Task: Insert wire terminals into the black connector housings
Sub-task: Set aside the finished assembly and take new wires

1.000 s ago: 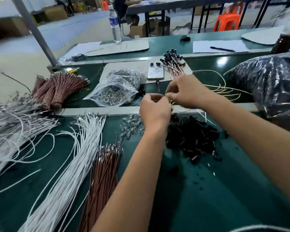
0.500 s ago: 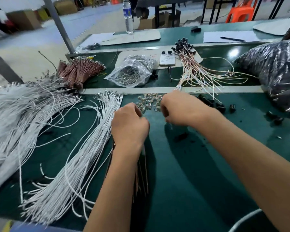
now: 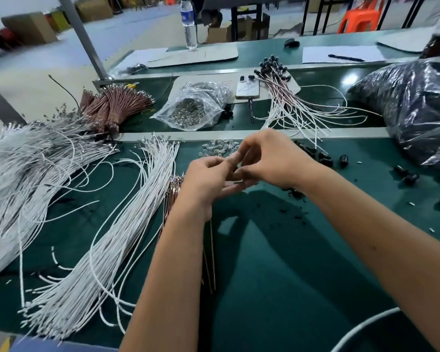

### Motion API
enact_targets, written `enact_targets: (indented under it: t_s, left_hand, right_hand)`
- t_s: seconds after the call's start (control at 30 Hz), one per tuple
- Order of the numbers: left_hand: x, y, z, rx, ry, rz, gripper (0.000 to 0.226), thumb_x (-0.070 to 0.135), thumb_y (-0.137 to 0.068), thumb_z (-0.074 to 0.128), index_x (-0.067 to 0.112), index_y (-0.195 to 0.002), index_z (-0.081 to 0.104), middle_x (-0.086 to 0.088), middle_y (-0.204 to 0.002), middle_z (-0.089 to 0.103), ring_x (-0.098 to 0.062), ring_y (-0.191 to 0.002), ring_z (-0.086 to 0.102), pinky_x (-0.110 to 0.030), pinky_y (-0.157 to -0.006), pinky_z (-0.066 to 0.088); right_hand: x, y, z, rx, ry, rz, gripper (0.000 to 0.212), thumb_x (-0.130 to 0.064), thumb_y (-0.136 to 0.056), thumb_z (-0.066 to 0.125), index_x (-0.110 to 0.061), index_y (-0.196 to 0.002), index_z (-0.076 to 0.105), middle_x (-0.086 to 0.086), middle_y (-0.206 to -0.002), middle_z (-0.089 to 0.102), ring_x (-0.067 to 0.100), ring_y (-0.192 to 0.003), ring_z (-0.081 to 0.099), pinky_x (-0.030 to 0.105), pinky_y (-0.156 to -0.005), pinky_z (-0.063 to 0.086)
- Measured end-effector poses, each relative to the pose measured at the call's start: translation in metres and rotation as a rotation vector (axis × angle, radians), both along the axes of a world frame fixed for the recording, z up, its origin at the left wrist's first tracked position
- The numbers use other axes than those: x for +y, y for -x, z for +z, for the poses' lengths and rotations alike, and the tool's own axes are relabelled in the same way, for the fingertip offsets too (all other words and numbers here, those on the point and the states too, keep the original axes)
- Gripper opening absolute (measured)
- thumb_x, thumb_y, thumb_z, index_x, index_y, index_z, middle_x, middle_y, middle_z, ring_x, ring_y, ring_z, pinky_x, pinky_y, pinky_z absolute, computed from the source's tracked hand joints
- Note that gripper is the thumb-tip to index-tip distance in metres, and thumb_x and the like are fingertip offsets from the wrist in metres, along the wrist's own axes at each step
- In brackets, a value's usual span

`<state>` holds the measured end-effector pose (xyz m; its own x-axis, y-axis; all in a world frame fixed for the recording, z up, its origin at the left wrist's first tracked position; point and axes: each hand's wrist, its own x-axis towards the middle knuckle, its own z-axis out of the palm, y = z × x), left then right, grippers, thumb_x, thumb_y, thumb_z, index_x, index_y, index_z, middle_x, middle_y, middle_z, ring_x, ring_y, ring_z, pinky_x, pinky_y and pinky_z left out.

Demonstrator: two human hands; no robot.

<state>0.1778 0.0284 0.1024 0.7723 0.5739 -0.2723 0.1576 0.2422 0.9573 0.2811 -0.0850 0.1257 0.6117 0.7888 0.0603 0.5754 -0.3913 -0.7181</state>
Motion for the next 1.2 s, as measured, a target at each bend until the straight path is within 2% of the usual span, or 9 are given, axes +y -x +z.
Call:
enact_targets:
  t_s: [0.13,0.2,0.33,0.47,0.67,0.87,0.93,1.03,1.2]
  left_hand:
    - [0.019,0.015,0.005,-0.037,0.004,0.221,0.010,-0.006,-0.087,0.072,-0.004,-0.078,0.069,-0.016,-0.068,0.071,-0.021,-0.055,0.070,-0.023,-0.056,0.059]
    - [0.030,0.020,0.006,-0.076,-0.052,0.364,0.016,-0.003,-0.089,0.071,0.000,-0.073,0.068,-0.008,-0.060,0.070,-0.017,-0.051,0.067,-0.022,-0.055,0.058]
    - [0.040,0.025,0.007,-0.139,-0.097,0.522,0.021,0.003,-0.094,0.068,0.007,-0.074,0.071,0.001,-0.057,0.067,-0.014,-0.052,0.064,-0.021,-0.054,0.055]
    - [0.036,0.025,0.003,-0.222,0.113,0.476,0.014,-0.004,-0.093,0.066,0.003,-0.082,0.071,-0.003,-0.066,0.067,-0.014,-0.054,0.065,-0.015,-0.052,0.052]
    - [0.032,0.026,0.000,-0.220,0.146,0.466,0.010,-0.003,-0.092,0.066,0.003,-0.091,0.073,-0.003,-0.065,0.067,-0.010,-0.053,0.062,-0.015,-0.050,0.048]
    - [0.025,0.015,0.003,-0.240,0.105,0.573,0.016,-0.002,-0.094,0.064,0.009,-0.088,0.074,-0.002,-0.071,0.065,-0.012,-0.058,0.063,-0.016,-0.054,0.049]
    - [0.017,0.007,0.002,-0.254,0.094,0.570,0.017,-0.002,-0.094,0.064,0.009,-0.089,0.075,-0.003,-0.075,0.067,-0.013,-0.062,0.063,-0.017,-0.057,0.050]
    - [-0.002,-0.009,-0.001,-0.263,0.070,0.467,0.016,-0.001,-0.096,0.063,0.007,-0.094,0.076,-0.006,-0.080,0.070,-0.012,-0.065,0.064,-0.018,-0.063,0.054]
    - [-0.044,-0.039,-0.013,-0.264,0.020,0.266,0.016,-0.003,-0.089,0.072,0.009,-0.100,0.074,-0.008,-0.085,0.073,-0.014,-0.072,0.067,-0.028,-0.076,0.059]
  right_hand:
    - [0.010,0.016,-0.001,0.277,-0.186,-0.048,0.015,0.005,-0.085,0.079,0.002,-0.095,0.068,0.018,-0.081,0.076,0.028,-0.070,0.078,0.040,-0.065,0.066]
    - [0.018,0.021,0.002,0.161,-0.025,-0.062,0.017,-0.010,-0.093,0.077,0.003,-0.086,0.068,0.017,-0.071,0.075,0.023,-0.059,0.076,0.037,-0.057,0.065]
    - [0.039,0.057,-0.004,-0.066,0.411,0.053,0.038,-0.032,-0.094,0.074,-0.006,-0.069,0.064,0.007,-0.057,0.072,0.017,-0.051,0.072,0.032,-0.064,0.063]
    - [0.053,0.083,-0.015,-0.226,0.379,-0.043,0.034,-0.013,-0.086,0.065,-0.015,-0.063,0.040,0.007,-0.067,0.050,0.030,-0.063,0.053,0.031,-0.064,0.047]
    - [0.050,0.086,-0.012,-0.285,0.458,-0.059,0.037,-0.010,-0.087,0.065,-0.017,-0.064,0.037,0.003,-0.068,0.038,0.031,-0.076,0.047,0.033,-0.068,0.043]
    - [0.036,0.060,-0.010,-0.227,0.538,-0.060,0.043,-0.031,-0.092,0.070,-0.013,-0.067,0.040,0.005,-0.069,0.047,0.030,-0.082,0.057,0.030,-0.070,0.042]
    - [0.022,0.042,-0.006,-0.061,0.407,-0.096,0.035,-0.028,-0.095,0.064,-0.011,-0.069,0.048,0.008,-0.067,0.065,0.026,-0.067,0.062,0.028,-0.060,0.045]
    - [-0.005,0.020,-0.006,0.328,-0.029,-0.195,0.019,-0.008,-0.100,0.051,-0.007,-0.081,0.051,0.012,-0.065,0.074,0.015,-0.041,0.058,0.023,-0.037,0.041]
    - [-0.058,-0.010,-0.007,0.512,-0.646,-0.326,0.009,0.002,-0.103,0.052,-0.006,-0.103,0.057,0.012,-0.072,0.074,0.015,-0.051,0.062,0.021,-0.042,0.046]
